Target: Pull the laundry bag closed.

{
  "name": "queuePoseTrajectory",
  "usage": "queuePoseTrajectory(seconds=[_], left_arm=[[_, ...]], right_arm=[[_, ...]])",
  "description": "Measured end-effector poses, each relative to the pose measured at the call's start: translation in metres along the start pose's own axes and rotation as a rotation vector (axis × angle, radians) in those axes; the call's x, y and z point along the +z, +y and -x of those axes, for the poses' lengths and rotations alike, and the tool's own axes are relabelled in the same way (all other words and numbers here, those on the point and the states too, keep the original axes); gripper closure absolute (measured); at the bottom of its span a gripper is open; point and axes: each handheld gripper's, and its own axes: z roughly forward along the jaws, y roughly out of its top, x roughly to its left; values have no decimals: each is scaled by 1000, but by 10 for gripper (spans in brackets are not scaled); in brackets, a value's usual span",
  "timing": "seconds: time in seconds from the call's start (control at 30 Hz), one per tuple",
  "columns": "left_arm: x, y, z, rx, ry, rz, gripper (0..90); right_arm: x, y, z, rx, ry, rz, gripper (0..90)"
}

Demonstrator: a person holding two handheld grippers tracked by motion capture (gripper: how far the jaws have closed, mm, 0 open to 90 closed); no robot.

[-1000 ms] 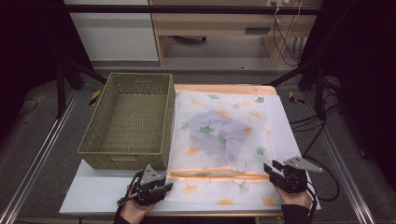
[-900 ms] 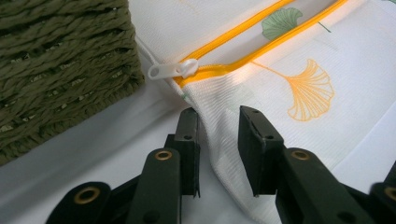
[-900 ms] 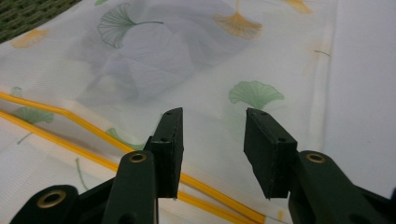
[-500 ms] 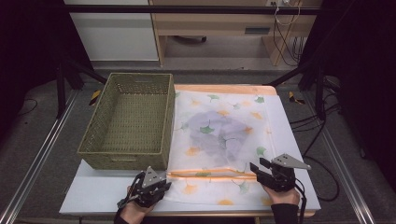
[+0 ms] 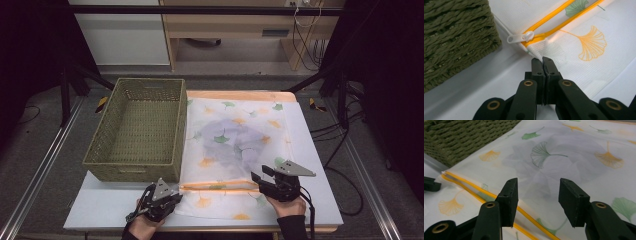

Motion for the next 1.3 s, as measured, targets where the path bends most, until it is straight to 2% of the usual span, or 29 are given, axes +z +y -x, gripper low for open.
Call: queuePoseTrajectory(seconds=[0.13, 0.43, 0.93, 1.3], left_arm=[[0, -1, -1, -14, -11, 4, 877], [0, 0, -1, -16, -9, 2, 876], [0, 0, -2, -11, -13, -2, 876], [-1, 0, 3, 4, -5, 14, 879]], right_arm=[[7, 6, -10, -3, 23, 1, 494], [24, 17, -29, -8, 58, -11, 501], [68, 31, -87, -72, 170, -57, 536], [91, 28, -117, -95, 223, -94, 575]])
